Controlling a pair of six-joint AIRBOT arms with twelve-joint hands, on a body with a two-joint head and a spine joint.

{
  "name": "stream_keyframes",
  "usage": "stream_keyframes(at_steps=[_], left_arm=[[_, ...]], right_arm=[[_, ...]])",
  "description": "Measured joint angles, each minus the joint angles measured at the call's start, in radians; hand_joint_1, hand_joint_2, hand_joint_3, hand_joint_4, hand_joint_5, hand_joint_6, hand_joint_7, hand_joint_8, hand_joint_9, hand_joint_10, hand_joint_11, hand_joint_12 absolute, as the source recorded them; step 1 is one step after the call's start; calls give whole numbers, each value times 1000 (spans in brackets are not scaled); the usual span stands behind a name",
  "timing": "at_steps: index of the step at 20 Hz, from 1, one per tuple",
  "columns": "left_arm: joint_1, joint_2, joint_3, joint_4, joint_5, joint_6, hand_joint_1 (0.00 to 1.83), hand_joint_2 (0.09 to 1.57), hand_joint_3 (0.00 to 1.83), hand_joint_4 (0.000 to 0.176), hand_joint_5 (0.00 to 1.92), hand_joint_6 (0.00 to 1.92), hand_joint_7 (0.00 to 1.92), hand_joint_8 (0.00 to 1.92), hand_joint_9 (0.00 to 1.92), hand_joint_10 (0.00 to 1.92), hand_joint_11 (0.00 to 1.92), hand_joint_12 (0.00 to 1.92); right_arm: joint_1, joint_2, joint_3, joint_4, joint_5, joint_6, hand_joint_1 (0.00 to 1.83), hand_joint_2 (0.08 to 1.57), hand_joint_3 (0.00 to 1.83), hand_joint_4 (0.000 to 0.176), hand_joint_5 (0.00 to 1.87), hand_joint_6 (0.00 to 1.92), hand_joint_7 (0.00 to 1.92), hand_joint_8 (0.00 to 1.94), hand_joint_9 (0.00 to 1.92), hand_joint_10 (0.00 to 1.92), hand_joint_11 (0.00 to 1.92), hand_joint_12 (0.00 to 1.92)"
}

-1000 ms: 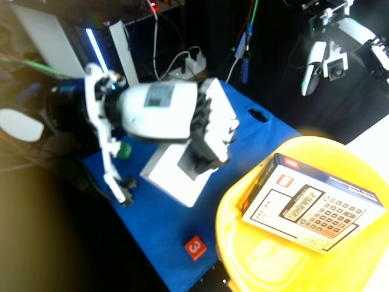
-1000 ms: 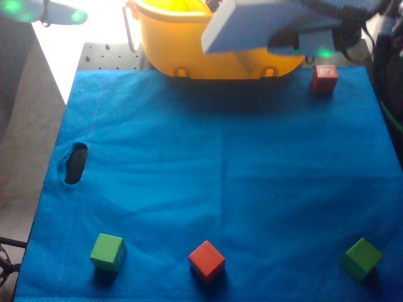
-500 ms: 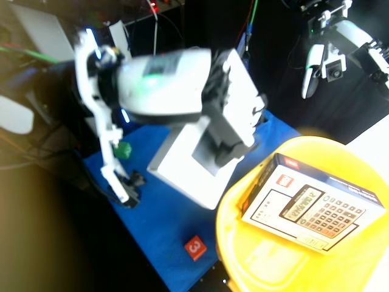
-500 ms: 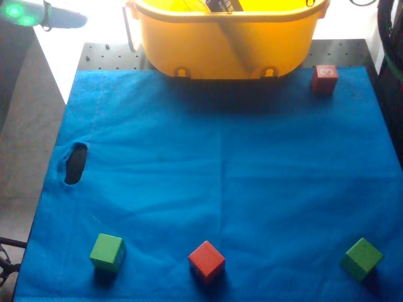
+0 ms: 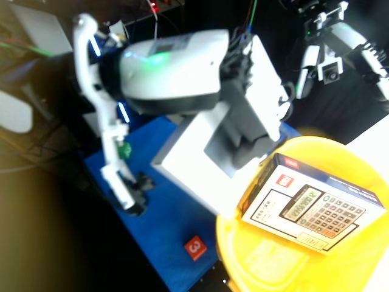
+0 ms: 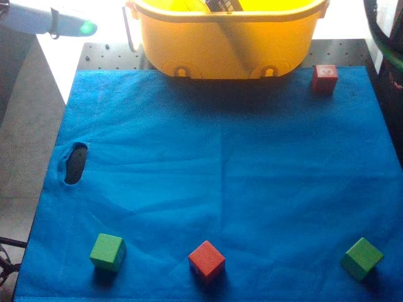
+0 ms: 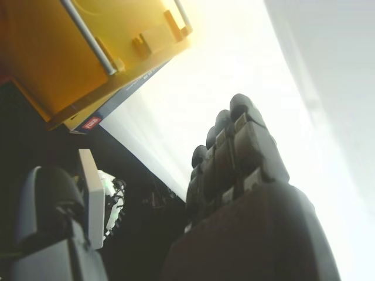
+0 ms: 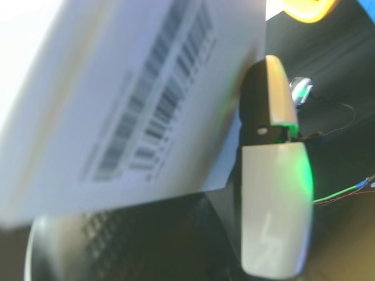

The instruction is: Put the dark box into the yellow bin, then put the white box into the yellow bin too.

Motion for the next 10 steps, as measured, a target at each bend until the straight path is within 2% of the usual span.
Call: stream_keyframes(at_steps=[1, 2, 3, 4, 5, 6, 7, 9, 10], left_arm=[[0, 0, 0, -3, -7, 0, 1041, 873, 12, 10, 151, 0, 196, 0, 231, 0, 175, 112], [0, 0, -2, -3, -13, 0, 1048, 882, 13, 15, 133, 0, 186, 0, 215, 0, 152, 106], [2, -2, -2, -3, -23, 0, 1063, 876, 8, 5, 124, 0, 175, 0, 214, 0, 130, 102], [6, -6, -2, -8, -35, -2, 1054, 876, 0, 0, 123, 0, 183, 6, 215, 1, 51, 286], [10, -11, -2, -3, -37, -1, 1061, 874, 0, 8, 102, 0, 130, 0, 181, 0, 9, 354], [13, -12, -9, -3, -36, -1, 1054, 869, 0, 7, 98, 0, 121, 0, 174, 0, 1, 393], [14, -13, -10, 4, -44, -3, 1040, 865, 0, 19, 98, 0, 115, 0, 168, 0, 0, 400], [18, -18, -10, -5, -56, -3, 1018, 855, 0, 45, 120, 7, 176, 19, 196, 9, 0, 425], [18, -19, -10, -5, -57, -4, 1026, 851, 0, 45, 132, 4, 207, 11, 217, 8, 0, 461]], right_arm=[[0, 0, 3, -2, 2, 0, 1287, 1061, 0, 0, 1029, 698, 1199, 827, 1297, 638, 1026, 1363], [0, 0, 8, -2, 8, 0, 1286, 1059, 2, 0, 1042, 681, 1183, 860, 1250, 731, 995, 1402], [0, 1, 14, -1, 12, -1, 1286, 1053, 0, 0, 1069, 654, 1191, 841, 1235, 761, 1005, 1372], [0, 3, 15, 1, 19, -1, 1285, 1052, 0, 0, 1076, 643, 1186, 852, 1220, 792, 989, 1391], [1, 4, 16, 2, 31, -1, 1287, 1053, 0, 0, 1069, 650, 1193, 842, 1228, 797, 1009, 1356], [6, 4, 16, 0, 35, -1, 1286, 1053, 0, 0, 1073, 633, 1190, 851, 1225, 829, 995, 1400], [12, 4, 17, -2, 39, -1, 1286, 1058, 0, 0, 1067, 627, 1180, 882, 1215, 895, 994, 1455], [19, 4, 27, -2, 53, -2, 1287, 1053, 0, 0, 1065, 639, 1206, 824, 1242, 805, 1027, 1342], [26, 5, 29, -2, 51, -4, 1288, 1049, 0, 0, 1083, 605, 1209, 821, 1248, 758, 1006, 1336]])
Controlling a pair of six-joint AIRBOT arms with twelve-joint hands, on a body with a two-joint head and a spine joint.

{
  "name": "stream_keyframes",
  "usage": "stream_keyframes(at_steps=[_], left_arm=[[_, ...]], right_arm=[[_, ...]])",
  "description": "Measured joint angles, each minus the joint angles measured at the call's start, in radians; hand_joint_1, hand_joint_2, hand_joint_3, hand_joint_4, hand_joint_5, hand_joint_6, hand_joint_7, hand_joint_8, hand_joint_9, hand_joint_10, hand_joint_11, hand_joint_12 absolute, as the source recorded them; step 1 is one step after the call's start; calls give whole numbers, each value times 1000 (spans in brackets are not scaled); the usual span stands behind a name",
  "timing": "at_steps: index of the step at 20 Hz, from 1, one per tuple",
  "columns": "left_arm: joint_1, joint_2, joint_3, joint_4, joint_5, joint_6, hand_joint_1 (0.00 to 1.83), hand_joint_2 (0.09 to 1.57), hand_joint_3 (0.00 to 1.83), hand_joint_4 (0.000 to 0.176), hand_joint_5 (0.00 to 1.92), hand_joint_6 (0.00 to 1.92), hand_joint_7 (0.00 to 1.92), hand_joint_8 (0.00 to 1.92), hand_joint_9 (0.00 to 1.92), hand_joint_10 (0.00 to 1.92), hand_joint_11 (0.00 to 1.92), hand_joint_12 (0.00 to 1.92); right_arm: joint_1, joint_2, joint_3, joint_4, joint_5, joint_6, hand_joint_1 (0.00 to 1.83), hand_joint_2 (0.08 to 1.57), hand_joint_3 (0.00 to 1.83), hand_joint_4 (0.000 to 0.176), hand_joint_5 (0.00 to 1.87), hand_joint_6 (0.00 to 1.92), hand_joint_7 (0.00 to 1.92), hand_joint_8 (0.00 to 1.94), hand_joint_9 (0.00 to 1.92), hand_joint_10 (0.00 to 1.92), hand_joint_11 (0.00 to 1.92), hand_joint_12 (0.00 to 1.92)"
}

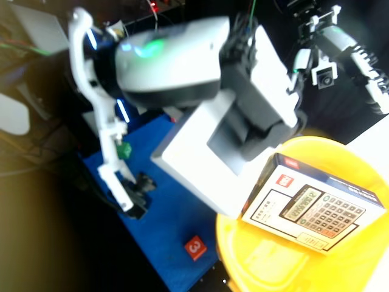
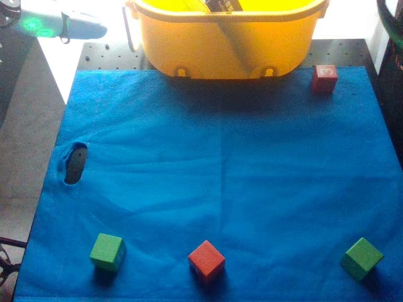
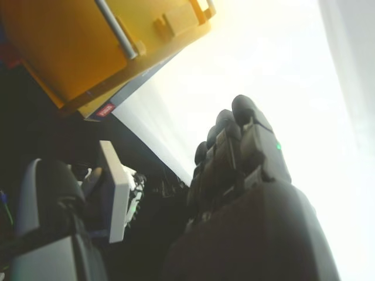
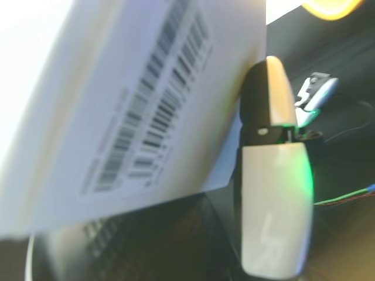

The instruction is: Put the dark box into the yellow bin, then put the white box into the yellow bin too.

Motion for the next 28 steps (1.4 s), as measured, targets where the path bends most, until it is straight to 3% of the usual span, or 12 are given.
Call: stream_keyframes(at_steps=[1, 3, 8, 10, 11, 13, 14, 16, 19, 22, 25, 28], left_arm=[[0, -2, 0, 0, -5, 0, 996, 861, 0, 30, 136, 0, 214, 1, 249, 1, 30, 531], [0, -9, 0, 0, -27, -10, 968, 864, 0, 35, 140, 1, 227, 4, 265, 3, 55, 563], [0, -13, 0, -1, -64, -28, 971, 850, 0, 93, 149, 5, 217, 3, 257, 3, 4, 532], [0, -17, 1, -4, -67, -30, 991, 838, 0, 65, 172, 11, 238, 9, 267, 6, 12, 536], [0, -19, 1, -4, -68, -33, 974, 839, 0, 32, 150, 1, 245, 10, 268, 6, 23, 541], [0, -27, 1, -3, -78, -34, 968, 849, 1, 15, 121, 0, 236, 3, 265, 3, 41, 549], [0, -29, 0, -1, -82, -34, 956, 847, 0, 10, 119, 1, 240, 5, 277, 7, 62, 557], [0, -31, 0, -1, -81, -34, 943, 847, 0, 60, 127, 4, 241, 4, 275, 5, 71, 557], [0, -36, 0, -6, -84, -34, 950, 862, 5, 42, 126, 2, 236, 1, 242, 0, 27, 545], [0, -58, 1, -3, -89, -35, 945, 853, 0, 66, 138, 3, 212, 0, 227, 0, 0, 519], [0, -62, 2, -3, -92, -43, 966, 844, 0, 69, 150, 6, 200, 0, 221, 2, 14, 517], [0, -63, 8, -6, -96, -45, 929, 848, 0, 51, 155, 6, 220, 7, 230, 4, 2, 512]], right_arm=[[6, 1, 0, 0, -5, -5, 1287, 1049, 0, 0, 1078, 614, 1213, 810, 1266, 715, 1037, 1306], [27, 1, 0, 1, 0, -19, 1284, 1058, 1, 0, 1061, 636, 1182, 867, 1298, 717, 1080, 1349], [35, -5, 55, 30, 7, -21, 1279, 1056, 1, 0, 1094, 605, 1160, 894, 1180, 912, 1004, 1391], [35, -6, 78, 61, 3, -21, 1279, 1066, 0, 0, 1014, 755, 1182, 844, 1292, 760, 1135, 1171], [34, -14, 89, 77, 1, -22, 1286, 1056, 0, 0, 1060, 643, 1201, 841, 1364, 807, 1166, 1287], [15, -32, 112, 113, -1, -22, 1169, 1047, 0, 0, 1142, 689, 1368, 418, 1317, 1002, 1109, 1423], [2, -41, 123, 128, -7, -22, 1267, 1037, 0, 0, 1162, 485, 1254, 733, 1254, 987, 1059, 1370], [-14, -60, 138, 145, -27, -21, 1287, 1054, 2, 0, 1106, 532, 1171, 915, 1217, 1013, 1068, 1288], [-16, -102, 169, 148, -35, -5, 1287, 1058, 0, 0, 1090, 555, 1172, 920, 1245, 969, 1084, 1247], [-29, -142, 201, 146, -32, 16, 1290, 1047, 0, 0, 1123, 530, 1191, 862, 1222, 874, 1051, 1203], [-35, -164, 227, 154, -59, 37, 1286, 1057, 1, 0, 1107, 570, 1157, 911, 1168, 921, 1017, 1272], [-36, -172, 241, 203, -50, 37, 1278, 1058, 0, 0, 1121, 561, 1139, 930, 1134, 929, 962, 1320]])
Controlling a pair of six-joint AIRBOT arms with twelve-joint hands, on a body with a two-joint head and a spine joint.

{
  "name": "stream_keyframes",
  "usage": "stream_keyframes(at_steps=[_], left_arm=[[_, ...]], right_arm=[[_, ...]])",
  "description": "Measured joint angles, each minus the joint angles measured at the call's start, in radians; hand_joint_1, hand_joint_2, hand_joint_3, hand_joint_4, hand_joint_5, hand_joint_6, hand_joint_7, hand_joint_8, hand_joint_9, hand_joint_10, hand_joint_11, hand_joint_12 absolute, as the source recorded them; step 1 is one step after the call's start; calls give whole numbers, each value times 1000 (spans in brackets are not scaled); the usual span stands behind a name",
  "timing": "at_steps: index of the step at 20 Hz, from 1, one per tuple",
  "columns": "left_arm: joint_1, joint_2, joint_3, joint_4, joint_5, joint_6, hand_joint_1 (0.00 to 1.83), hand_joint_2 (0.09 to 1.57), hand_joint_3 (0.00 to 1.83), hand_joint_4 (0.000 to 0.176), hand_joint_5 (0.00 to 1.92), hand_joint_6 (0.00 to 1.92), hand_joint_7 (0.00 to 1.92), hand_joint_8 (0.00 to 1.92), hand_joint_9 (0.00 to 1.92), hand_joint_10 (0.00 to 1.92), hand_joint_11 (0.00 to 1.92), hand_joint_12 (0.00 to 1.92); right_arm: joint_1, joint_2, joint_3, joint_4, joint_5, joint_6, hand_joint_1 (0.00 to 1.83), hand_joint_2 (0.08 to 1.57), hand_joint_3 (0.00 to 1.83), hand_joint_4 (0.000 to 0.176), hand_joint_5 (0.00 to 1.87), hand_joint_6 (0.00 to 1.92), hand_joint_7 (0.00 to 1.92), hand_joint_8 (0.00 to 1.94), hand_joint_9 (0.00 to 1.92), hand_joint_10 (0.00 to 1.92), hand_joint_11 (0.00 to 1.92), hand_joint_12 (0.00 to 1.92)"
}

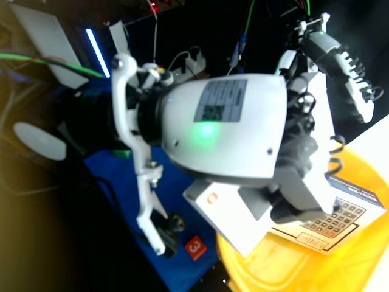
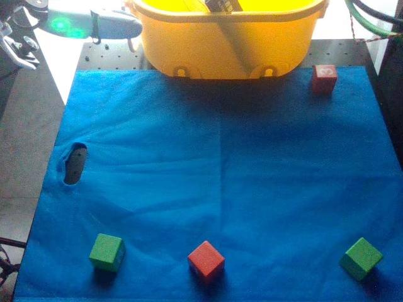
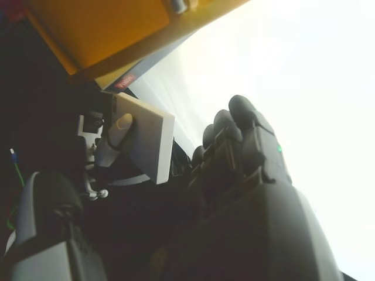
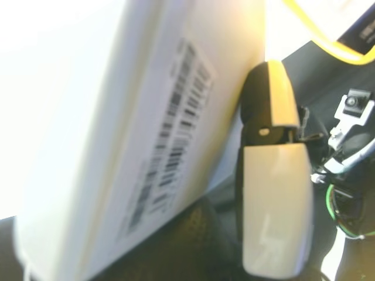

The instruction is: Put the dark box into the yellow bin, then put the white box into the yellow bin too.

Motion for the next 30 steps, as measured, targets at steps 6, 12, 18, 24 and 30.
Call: stream_keyframes(at_steps=[6, 12, 18, 24, 30], left_arm=[[0, -12, 0, 5, -2, -4, 894, 865, 6, 77, 104, 0, 233, 3, 259, 10, 62, 495], [0, -19, 0, 2, -5, -5, 909, 868, 2, 66, 80, 2, 189, 0, 248, 2, 168, 382], [0, -30, 5, 10, -7, -10, 914, 852, 0, 47, 86, 3, 201, 9, 269, 6, 181, 281], [1, -30, 7, 13, -7, -11, 923, 833, 0, 33, 104, 7, 216, 5, 280, 3, 220, 273], [1, -31, 7, 14, -7, -11, 895, 834, 0, 28, 125, 8, 241, 8, 295, 5, 227, 261]], right_arm=[[-5, -10, 25, 41, 0, 47, 1285, 1048, 0, 0, 1140, 519, 1174, 874, 1195, 731, 1001, 1227], [-17, -24, 64, 39, 0, 104, 1288, 1054, 0, 0, 1160, 434, 1146, 955, 1170, 850, 967, 1311], [-17, -30, 70, 34, 0, 105, 1173, 964, 0, 8, 772, 42, 1053, 235, 1041, 180, 463, 846], [-17, -30, 71, 26, 0, 104, 956, 763, 0, 176, 395, 13, 525, 10, 434, 0, 326, 61], [-17, -30, 71, 26, 0, 104, 946, 752, 0, 176, 406, 8, 547, 14, 419, 9, 277, 35]])
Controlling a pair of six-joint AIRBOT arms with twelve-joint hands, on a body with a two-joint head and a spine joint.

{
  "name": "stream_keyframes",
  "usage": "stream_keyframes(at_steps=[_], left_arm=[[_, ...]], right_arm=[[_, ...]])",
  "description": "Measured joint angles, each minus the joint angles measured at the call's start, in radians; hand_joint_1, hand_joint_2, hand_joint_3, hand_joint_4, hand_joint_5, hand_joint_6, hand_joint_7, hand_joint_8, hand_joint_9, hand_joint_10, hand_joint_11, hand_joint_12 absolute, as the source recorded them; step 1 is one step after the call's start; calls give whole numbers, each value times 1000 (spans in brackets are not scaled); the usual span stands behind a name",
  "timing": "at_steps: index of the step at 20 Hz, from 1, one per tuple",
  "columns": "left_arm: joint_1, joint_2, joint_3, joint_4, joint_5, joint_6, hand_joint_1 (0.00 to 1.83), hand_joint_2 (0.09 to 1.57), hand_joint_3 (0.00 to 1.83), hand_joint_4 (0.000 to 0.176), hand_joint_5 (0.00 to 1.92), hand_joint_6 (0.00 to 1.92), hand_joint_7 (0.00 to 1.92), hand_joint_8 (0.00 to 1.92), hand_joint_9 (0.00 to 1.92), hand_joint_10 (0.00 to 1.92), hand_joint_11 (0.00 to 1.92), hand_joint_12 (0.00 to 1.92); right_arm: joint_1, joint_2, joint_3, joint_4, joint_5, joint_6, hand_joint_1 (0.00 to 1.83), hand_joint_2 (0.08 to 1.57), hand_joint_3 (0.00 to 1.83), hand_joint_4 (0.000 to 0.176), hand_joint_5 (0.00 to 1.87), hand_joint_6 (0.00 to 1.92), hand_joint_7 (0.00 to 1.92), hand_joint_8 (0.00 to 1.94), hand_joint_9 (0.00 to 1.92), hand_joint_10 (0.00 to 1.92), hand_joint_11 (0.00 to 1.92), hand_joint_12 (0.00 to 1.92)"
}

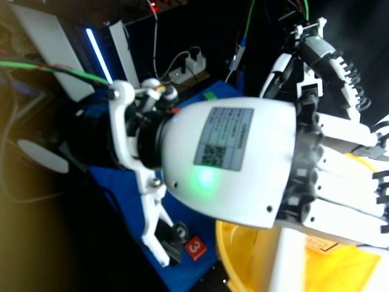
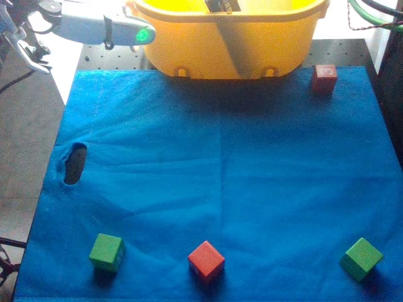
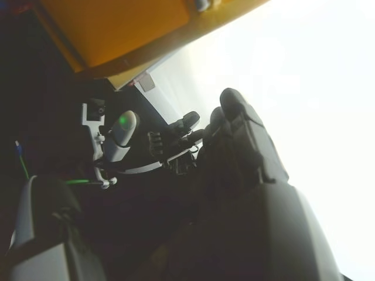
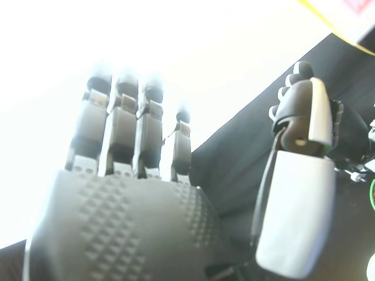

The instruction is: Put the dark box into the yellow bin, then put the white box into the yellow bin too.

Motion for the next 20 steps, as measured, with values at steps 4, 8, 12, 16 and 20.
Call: stream_keyframes(at_steps=[4, 8, 12, 16, 20], left_arm=[[3, 0, 0, 1, 0, -4, 907, 827, 0, 43, 121, 1, 225, 0, 294, 2, 212, 239], [9, 0, 5, 6, 8, -16, 943, 838, 1, 55, 129, 5, 195, 0, 269, 0, 169, 213], [14, 0, 10, -10, 17, -19, 951, 838, 1, 38, 130, 4, 219, 8, 269, 6, 173, 206], [17, 14, 3, -16, 23, -21, 1004, 857, 4, 110, 120, 4, 234, 6, 253, 5, 204, 143], [23, 50, -4, -42, 29, -21, 1051, 846, 0, 104, 161, 13, 290, 17, 274, 7, 164, 117]], right_arm=[[0, 21, -17, -6, 0, 0, 917, 734, 0, 176, 371, 0, 534, 3, 406, 1, 251, 22], [0, 56, -42, -3, -2, 0, 900, 708, 0, 176, 182, 0, 468, 0, 432, 9, 318, 49], [0, 90, -73, -6, -2, 0, 890, 621, 0, 176, 95, 0, 404, 1, 399, 2, 233, 9], [0, 121, -101, -10, -4, 0, 908, 607, 0, 176, 45, 0, 356, 0, 324, 0, 193, 0], [0, 161, -135, -11, -5, 0, 941, 645, 9, 176, 0, 0, 258, 0, 197, 0, 117, 1]])
